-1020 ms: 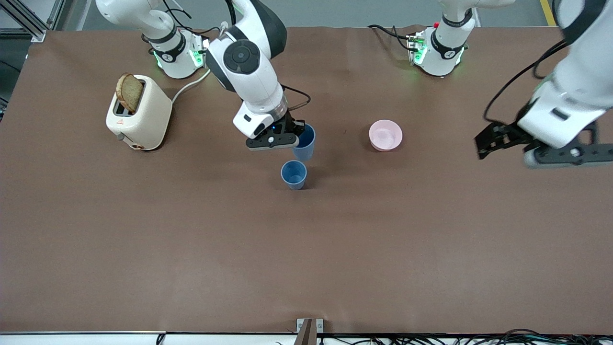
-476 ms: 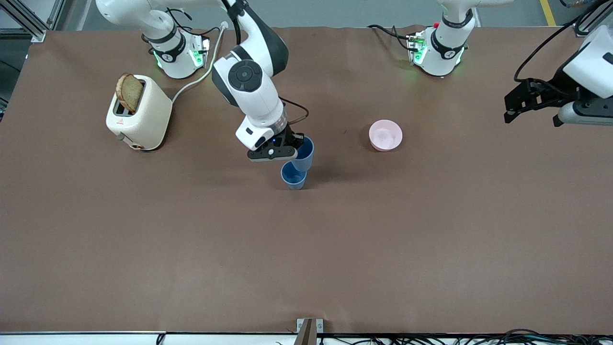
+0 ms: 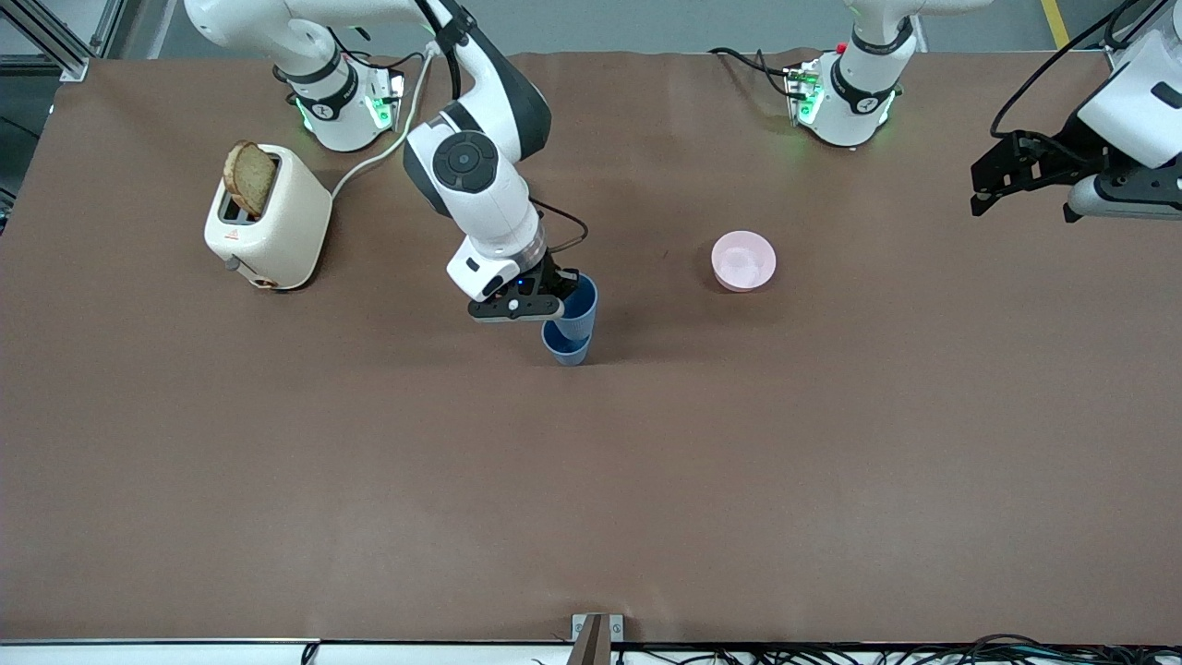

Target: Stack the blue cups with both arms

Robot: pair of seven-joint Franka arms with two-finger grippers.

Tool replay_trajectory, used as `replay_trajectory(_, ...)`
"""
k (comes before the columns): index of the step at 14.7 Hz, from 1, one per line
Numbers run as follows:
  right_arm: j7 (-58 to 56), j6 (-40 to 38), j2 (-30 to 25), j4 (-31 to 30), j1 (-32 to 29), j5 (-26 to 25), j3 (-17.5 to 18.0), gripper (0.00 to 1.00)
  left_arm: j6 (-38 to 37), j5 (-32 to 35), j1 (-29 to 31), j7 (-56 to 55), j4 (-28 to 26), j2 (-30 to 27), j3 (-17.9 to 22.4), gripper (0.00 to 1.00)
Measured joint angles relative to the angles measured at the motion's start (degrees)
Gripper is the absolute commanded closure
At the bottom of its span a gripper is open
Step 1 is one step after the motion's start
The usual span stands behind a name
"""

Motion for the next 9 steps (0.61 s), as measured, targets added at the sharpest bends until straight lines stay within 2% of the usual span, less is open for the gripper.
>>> replay_trajectory(3,0.0,-0.2,0.3,-0.1,-0.5,0.0,-0.1,0.95,0.0,0.0,0.4,0.0,-3.2,-2.6,0.6,0.00)
replay_trajectory(6,0.0,-0.1,1.2,-0.3,-1.5,0.0,-0.2,0.95,0.1,0.0,1.2,0.0,-4.0,-3.8,0.9,0.00)
replay_trajectory(8,0.0,0.0,1.6,-0.3,-1.6,0.0,-0.1,0.93,0.3,0.0,1.4,0.0,-3.8,-4.1,0.9,0.00)
replay_trajectory(9,0.0,0.1,1.8,-0.3,-1.6,0.0,-0.1,0.89,0.3,0.0,1.4,0.0,-3.8,-4.2,0.9,0.00)
